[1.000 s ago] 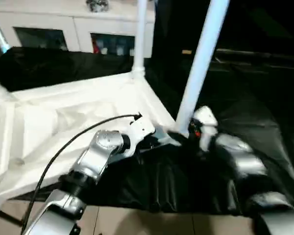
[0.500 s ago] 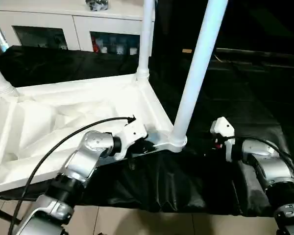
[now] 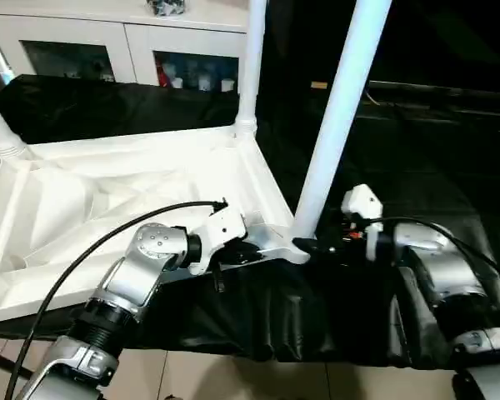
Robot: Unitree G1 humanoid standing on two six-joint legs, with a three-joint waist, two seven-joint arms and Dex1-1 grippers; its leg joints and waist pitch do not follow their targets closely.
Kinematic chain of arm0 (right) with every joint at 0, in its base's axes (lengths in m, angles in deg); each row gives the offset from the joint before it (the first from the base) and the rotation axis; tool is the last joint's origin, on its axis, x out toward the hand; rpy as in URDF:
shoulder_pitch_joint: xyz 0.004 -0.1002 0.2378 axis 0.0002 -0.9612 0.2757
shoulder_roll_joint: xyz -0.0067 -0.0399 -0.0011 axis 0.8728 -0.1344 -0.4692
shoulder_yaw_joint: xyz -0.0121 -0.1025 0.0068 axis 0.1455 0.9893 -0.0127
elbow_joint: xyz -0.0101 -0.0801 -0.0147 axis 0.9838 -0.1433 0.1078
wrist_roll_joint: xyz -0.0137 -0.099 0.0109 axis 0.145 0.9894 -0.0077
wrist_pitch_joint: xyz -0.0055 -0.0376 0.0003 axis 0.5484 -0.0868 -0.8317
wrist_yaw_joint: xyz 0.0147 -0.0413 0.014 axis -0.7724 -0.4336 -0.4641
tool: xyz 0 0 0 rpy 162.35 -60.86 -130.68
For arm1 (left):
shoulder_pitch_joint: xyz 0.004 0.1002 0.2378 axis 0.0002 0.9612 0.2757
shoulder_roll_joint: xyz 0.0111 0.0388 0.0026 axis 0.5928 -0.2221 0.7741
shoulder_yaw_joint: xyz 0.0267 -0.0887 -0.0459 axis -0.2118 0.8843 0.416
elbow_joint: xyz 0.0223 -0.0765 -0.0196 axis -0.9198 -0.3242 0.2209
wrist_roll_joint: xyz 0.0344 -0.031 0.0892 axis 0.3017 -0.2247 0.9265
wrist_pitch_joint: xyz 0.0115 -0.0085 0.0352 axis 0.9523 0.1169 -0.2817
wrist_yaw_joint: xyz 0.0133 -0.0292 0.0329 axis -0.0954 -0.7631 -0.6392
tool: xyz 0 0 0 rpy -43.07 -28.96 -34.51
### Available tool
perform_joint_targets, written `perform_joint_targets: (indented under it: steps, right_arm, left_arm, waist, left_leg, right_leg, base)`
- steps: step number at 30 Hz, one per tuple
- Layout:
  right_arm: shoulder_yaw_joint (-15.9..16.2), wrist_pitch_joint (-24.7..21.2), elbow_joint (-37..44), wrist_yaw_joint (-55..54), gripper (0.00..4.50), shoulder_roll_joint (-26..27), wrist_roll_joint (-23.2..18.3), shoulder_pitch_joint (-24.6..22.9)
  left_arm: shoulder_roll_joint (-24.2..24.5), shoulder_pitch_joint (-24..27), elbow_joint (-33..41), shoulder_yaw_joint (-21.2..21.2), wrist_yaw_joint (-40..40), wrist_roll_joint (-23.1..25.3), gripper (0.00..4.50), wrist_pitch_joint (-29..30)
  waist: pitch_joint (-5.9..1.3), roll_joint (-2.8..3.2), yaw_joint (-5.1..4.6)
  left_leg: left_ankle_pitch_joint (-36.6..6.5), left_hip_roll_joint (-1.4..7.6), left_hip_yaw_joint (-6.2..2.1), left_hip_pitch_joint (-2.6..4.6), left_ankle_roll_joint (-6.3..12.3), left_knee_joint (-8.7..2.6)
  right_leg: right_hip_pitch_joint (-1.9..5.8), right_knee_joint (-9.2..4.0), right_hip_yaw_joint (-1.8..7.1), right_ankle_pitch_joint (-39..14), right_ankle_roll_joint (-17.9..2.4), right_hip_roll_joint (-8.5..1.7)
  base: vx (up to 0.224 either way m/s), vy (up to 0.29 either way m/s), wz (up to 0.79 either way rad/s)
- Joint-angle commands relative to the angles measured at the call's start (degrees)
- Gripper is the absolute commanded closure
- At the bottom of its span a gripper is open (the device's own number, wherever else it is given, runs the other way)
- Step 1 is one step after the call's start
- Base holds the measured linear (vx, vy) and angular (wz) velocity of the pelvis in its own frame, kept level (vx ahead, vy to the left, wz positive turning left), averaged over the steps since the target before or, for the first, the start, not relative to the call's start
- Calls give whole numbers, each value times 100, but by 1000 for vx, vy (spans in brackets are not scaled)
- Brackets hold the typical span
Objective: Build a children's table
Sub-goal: Rotate leg to tighten
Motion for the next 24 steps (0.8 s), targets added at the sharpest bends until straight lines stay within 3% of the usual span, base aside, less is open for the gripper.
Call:
perform_joint_targets:
  steps: [1,11,17,23,24]
  right_arm:
    - [8,30,-98,-22,108,-27,17,142]
    - [66,115,-427,73,197,26,91,330]
    - [90,126,-581,128,241,81,98,344]
    - [165,-58,-418,41,251,267,56,-19]
    - [146,-216,-373,-281,251,419,78,-155]
  left_arm:
    - [-54,8,199,-9,20,-183,450,-38]
    - [11,7,188,1,52,-179,450,-29]
    - [27,-18,108,14,55,-177,450,-46]
    - [-128,-101,-120,40,-239,-96,450,19]
    - [-236,-177,-265,73,-520,-14,450,75]
  waist:
    - [-422,-75,14]
    - [-399,-79,5]
    - [-400,-35,-2]
    - [-399,2,-17]
    - [-384,-15,-17]
  left_leg:
    - [-583,119,33,15,613,-272]
    - [-888,124,25,21,448,-273]
    - [-901,119,18,21,421,-266]
    - [-960,121,13,29,382,-269]
    - [-1029,120,14,33,363,-279]
  right_leg:
    - [393,-305,252,-765,-1307,-388]
    - [371,-339,255,-1257,-1190,-396]
    - [369,-334,257,-1222,-1211,-389]
    - [371,-347,254,-1237,-1228,-378]
    - [366,-372,251,-1367,-1179,-376]
  base:
    - [0,0,0]
    - [0,0,0]
    - [0,0,0]
    - [0,0,0]
    - [0,0,0]
